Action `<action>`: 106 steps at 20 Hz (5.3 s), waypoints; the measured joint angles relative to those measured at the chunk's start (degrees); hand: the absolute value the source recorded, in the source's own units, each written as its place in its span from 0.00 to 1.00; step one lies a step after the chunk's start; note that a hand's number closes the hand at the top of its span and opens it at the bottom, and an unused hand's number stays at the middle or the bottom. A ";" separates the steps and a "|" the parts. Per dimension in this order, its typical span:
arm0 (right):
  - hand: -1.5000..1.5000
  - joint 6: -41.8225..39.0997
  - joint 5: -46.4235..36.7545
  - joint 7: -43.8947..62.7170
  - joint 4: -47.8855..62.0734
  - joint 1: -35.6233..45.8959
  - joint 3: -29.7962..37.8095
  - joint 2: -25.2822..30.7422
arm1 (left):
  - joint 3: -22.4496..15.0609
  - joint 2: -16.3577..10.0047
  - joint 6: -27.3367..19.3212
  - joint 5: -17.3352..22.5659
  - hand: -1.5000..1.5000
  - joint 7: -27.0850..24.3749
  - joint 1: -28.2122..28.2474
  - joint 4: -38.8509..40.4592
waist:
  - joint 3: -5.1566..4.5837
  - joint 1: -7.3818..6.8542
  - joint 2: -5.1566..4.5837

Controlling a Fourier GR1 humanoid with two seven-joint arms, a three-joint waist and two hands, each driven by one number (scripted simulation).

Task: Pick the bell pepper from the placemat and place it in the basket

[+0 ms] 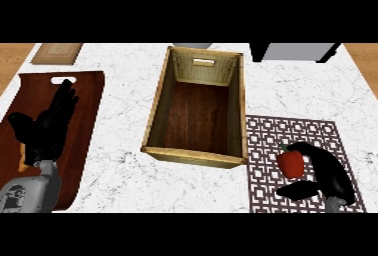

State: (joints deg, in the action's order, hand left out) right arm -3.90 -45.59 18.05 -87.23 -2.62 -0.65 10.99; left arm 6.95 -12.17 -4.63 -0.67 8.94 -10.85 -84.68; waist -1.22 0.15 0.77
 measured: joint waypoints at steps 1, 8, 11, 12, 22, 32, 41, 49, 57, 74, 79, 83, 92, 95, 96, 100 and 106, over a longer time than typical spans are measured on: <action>1.00 -0.30 -0.06 -0.39 -0.15 -0.12 -0.27 0.11 | 0.41 -0.33 0.20 0.03 0.50 -0.60 -0.10 0.64 | -0.06 0.04 0.03; 1.00 -0.14 1.12 -4.34 1.04 -0.60 0.27 0.12 | 0.22 0.17 -0.13 -0.42 0.50 -0.38 0.26 0.02 | -0.31 0.09 0.21; 1.00 0.04 0.50 -5.09 -0.18 -1.77 -1.05 -0.75 | 0.45 -0.24 0.09 -0.36 0.50 0.32 0.12 -0.38 | -0.64 0.16 0.41; 1.00 -0.71 -0.39 -5.10 -1.88 -2.21 -3.51 -1.77 | 0.37 -0.31 0.34 -0.24 0.50 0.48 -0.02 -0.44 | -0.89 0.09 0.59; 1.00 -1.36 -2.13 -4.77 -7.00 -4.78 -37.43 -8.16 | -1.13 0.04 1.73 -0.11 0.50 0.78 -1.76 0.07 | 0.52 -3.22 -0.36; 1.00 26.12 6.23 -1.70 -12.52 -6.48 -62.42 -9.07 | 0.21 -0.34 0.82 -0.14 0.50 0.95 -0.98 0.24 | 1.19 -0.89 -0.31; 1.00 36.39 1.37 5.98 -12.50 0.53 -65.29 -5.54 | 0.48 -0.29 0.03 -0.68 0.50 0.91 -0.10 -0.08 | 0.96 0.06 0.00; 1.00 44.56 -2.76 11.05 -12.41 4.09 -66.46 -3.98 | 0.24 -0.08 -0.16 -0.87 0.50 1.23 -0.51 -0.32 | 0.94 -0.02 -0.20; 1.00 46.78 -11.11 17.88 -12.45 7.40 -66.71 -2.67 | 0.37 -0.32 0.31 -0.63 0.50 0.92 -0.38 -0.42 | 0.84 -0.33 -0.39; 1.00 39.52 -24.82 33.24 -12.74 12.71 -67.18 -0.87 | -0.60 0.00 0.91 -0.71 0.50 0.89 -1.08 -1.03 | 0.91 -2.29 -1.37; 1.00 37.88 -26.57 36.39 -12.83 13.52 -67.29 -0.66 | -0.71 0.22 1.04 -0.55 0.50 0.68 -1.28 -0.98 | 0.95 -2.86 -1.73; 1.00 37.37 -26.96 37.85 -12.83 14.11 -67.54 -0.50 | -1.21 0.58 0.92 -0.86 0.50 0.52 -1.51 -1.02 | 1.01 -3.27 -2.00; 1.00 27.22 -25.98 38.20 -11.04 25.69 -58.57 -0.47 | -1.15 0.41 1.05 -0.99 0.50 0.41 -2.27 -0.34 | 0.88 -3.37 -1.72; 1.00 18.77 -22.75 36.42 -8.27 35.81 -51.44 -1.39 | -0.21 -0.30 0.88 -1.12 0.50 0.74 -2.43 0.48 | 0.90 -3.44 -1.49; 1.00 16.28 -21.42 35.48 -6.81 39.19 -49.03 -1.53 | -0.19 -0.24 1.05 -0.95 0.50 0.79 -2.27 0.49 | 0.92 -3.49 -1.44; 1.00 6.93 -16.66 32.18 0.33 52.81 -40.87 -4.56 | 0.20 -0.40 0.75 -1.26 0.50 0.89 -2.42 1.06 | 1.02 -2.98 -1.23; 1.00 1.95 -12.50 27.15 15.54 67.78 -31.46 -9.20 | 0.08 0.25 1.33 -0.89 0.50 -0.76 -0.79 0.70 | 1.11 -2.23 -1.09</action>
State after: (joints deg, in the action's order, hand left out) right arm -1.96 -58.09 45.20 -71.68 65.16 -32.11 1.79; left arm 7.03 -11.92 -3.30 -1.56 8.18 -11.64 -83.98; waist -0.11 -2.09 -0.31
